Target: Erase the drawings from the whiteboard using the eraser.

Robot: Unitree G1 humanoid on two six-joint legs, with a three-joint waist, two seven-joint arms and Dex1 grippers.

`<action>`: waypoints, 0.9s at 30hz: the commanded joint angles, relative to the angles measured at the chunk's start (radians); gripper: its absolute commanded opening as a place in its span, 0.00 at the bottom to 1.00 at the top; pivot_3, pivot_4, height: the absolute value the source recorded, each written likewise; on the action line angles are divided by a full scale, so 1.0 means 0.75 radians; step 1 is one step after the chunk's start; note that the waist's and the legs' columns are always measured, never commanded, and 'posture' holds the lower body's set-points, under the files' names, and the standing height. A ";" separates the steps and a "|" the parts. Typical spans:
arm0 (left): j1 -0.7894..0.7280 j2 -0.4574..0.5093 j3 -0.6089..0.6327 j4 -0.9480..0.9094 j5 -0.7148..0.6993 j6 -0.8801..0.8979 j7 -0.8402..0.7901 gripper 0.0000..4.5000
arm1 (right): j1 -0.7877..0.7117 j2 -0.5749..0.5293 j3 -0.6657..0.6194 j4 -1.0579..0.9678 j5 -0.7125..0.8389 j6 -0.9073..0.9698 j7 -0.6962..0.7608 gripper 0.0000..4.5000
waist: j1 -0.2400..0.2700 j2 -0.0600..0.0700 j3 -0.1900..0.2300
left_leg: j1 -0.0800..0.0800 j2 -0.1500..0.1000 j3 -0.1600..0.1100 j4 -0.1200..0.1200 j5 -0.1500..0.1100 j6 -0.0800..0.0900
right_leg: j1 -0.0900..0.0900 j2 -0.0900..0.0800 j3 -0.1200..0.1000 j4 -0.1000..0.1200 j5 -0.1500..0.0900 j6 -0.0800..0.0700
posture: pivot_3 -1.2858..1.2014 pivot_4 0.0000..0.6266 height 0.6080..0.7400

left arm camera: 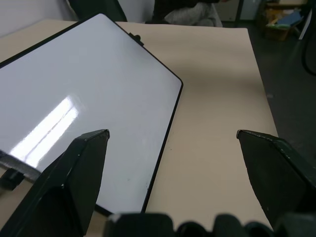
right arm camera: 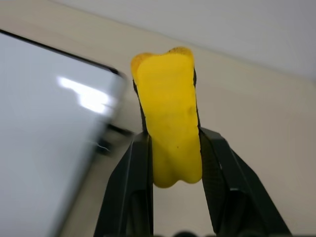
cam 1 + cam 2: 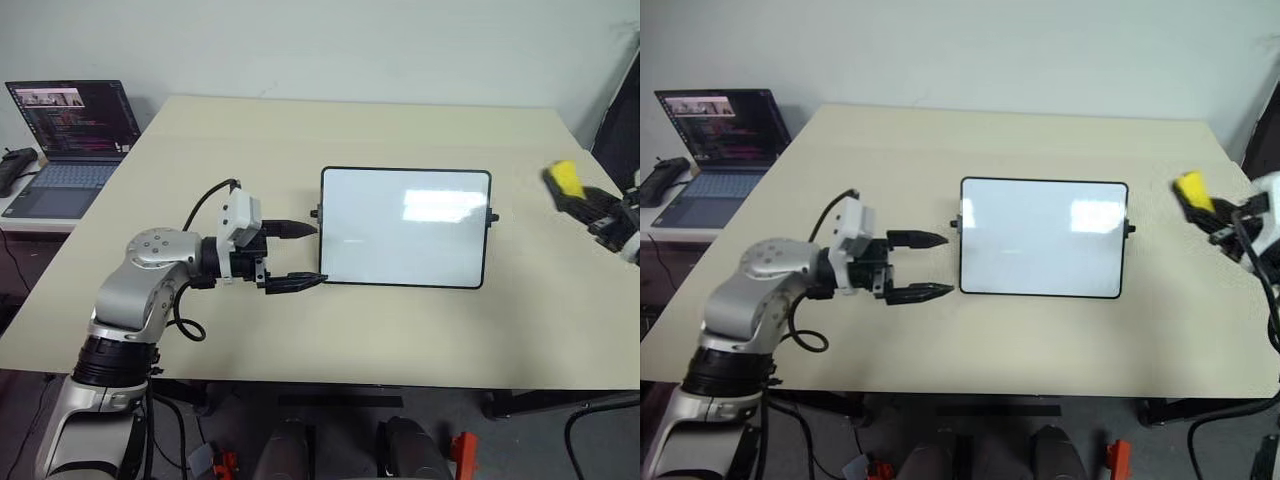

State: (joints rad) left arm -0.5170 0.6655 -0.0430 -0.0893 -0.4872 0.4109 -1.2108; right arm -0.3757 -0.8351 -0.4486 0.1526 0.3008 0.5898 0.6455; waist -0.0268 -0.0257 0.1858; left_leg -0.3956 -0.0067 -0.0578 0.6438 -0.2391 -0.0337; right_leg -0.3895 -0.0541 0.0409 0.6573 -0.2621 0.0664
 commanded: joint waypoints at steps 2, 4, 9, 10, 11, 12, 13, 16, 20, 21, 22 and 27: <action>-0.044 -0.024 -0.013 -0.042 -0.018 -0.006 -0.007 1.00 | -0.047 0.005 0.097 0.210 -0.081 0.046 -0.085 0.21 | -0.011 0.004 0.002 | 0.000 0.000 0.001 0.000 0.000 0.000 | 0.000 0.000 0.001 0.001 0.000 0.000 | 0.52 0.24 1.00; -0.047 -0.024 -0.015 -0.038 -0.014 -0.008 -0.009 1.00 | -0.111 0.009 0.138 0.355 -0.127 0.073 -0.155 0.21 | -0.023 0.004 0.002 | 0.002 0.001 0.002 0.000 0.000 0.000 | -0.001 0.001 0.002 0.001 0.000 0.000 | 0.52 0.24 1.00; -0.036 -0.015 -0.006 -0.048 -0.017 -0.006 -0.009 1.00 | -0.213 0.001 0.205 0.553 -0.175 0.061 -0.184 0.21 | -0.031 0.006 0.003 | 0.002 0.000 0.003 0.000 0.000 0.000 | -0.001 0.001 0.003 0.002 0.000 0.000 | 0.52 0.24 1.00; -0.030 -0.011 -0.003 -0.054 -0.019 -0.004 -0.006 1.00 | -0.228 -0.003 0.213 0.584 -0.186 0.061 -0.189 0.21 | -0.031 0.006 0.003 | 0.002 0.001 0.003 0.000 0.000 0.000 | -0.001 0.001 0.003 0.002 0.000 0.000 | 0.52 0.24 1.00; -0.025 -0.008 0.001 -0.058 -0.020 -0.002 -0.003 1.00 | -0.242 -0.006 0.217 0.611 -0.191 0.059 -0.192 0.21 | -0.031 0.006 0.003 | 0.002 0.001 0.003 0.000 0.000 0.000 | -0.001 0.001 0.003 0.002 0.000 0.000 | 0.52 0.24 1.00; -0.018 -0.004 0.004 -0.065 -0.021 -0.001 -0.001 1.00 | -0.252 -0.010 0.220 0.630 -0.192 0.053 -0.191 0.21 | -0.031 0.006 0.003 | 0.001 0.000 0.003 0.000 0.000 0.000 | -0.001 0.001 0.003 0.001 0.000 0.000 | 0.52 0.24 1.00; -0.013 -0.001 0.007 -0.070 -0.023 0.001 0.002 1.00 | -0.260 -0.013 0.222 0.644 -0.193 0.046 -0.185 0.38 | -0.031 0.006 0.003 | 0.001 0.000 0.003 0.000 0.000 0.000 | 0.000 0.001 0.003 0.001 0.000 0.001 | 0.52 0.24 1.00; 0.009 0.011 0.019 -0.090 -0.030 0.007 0.011 1.00 | -0.283 -0.024 0.224 0.667 -0.189 0.040 -0.168 0.58 | -0.030 0.006 0.003 | 0.001 0.000 0.003 0.000 0.000 0.000 | 0.000 0.001 0.003 0.001 0.000 0.001 | 0.52 0.24 1.00; 0.032 0.032 0.040 -0.101 -0.034 0.011 0.017 1.00 | -0.290 -0.036 0.202 0.625 -0.170 0.059 -0.150 0.91 | -0.031 0.006 0.003 | 0.001 0.000 0.003 0.000 0.000 0.000 | 0.000 0.001 0.003 0.001 0.000 0.001 | 0.52 0.24 1.00; 0.035 0.036 0.044 -0.101 -0.034 0.012 0.018 1.00 | -0.290 -0.042 0.189 0.608 -0.161 0.063 -0.149 0.99 | -0.031 0.006 0.003 | 0.001 0.000 0.003 0.000 0.000 0.000 | 0.000 0.001 0.003 0.001 0.000 0.001 | 0.52 0.24 1.00; 0.039 0.040 0.050 -0.101 -0.034 0.013 0.020 1.00 | -0.284 -0.049 0.179 0.582 -0.156 0.063 -0.149 0.99 | -0.032 0.006 0.003 | 0.001 0.000 0.003 0.000 0.000 0.000 | 0.000 0.001 0.003 0.001 0.000 0.001 | 0.52 0.24 1.00; 0.030 -0.017 0.167 -0.002 0.016 -0.092 0.185 1.00 | -0.200 0.039 0.113 0.233 -0.039 -0.135 -0.066 0.99 | -0.032 0.007 0.004 | 0.001 0.001 0.003 0.000 0.000 0.000 | -0.001 0.001 0.003 0.001 0.000 0.001 | 0.52 0.24 1.00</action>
State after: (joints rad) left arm -0.4769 0.6662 0.0158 -0.1084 -0.4839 0.3927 -1.1365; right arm -0.5275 -0.8283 -0.3353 0.4456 0.2192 0.5735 0.5658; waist -0.0508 -0.0201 0.1886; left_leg -0.3945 -0.0059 -0.0564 0.6435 -0.2390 -0.0336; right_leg -0.3899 -0.0533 0.0425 0.6579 -0.2623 0.0670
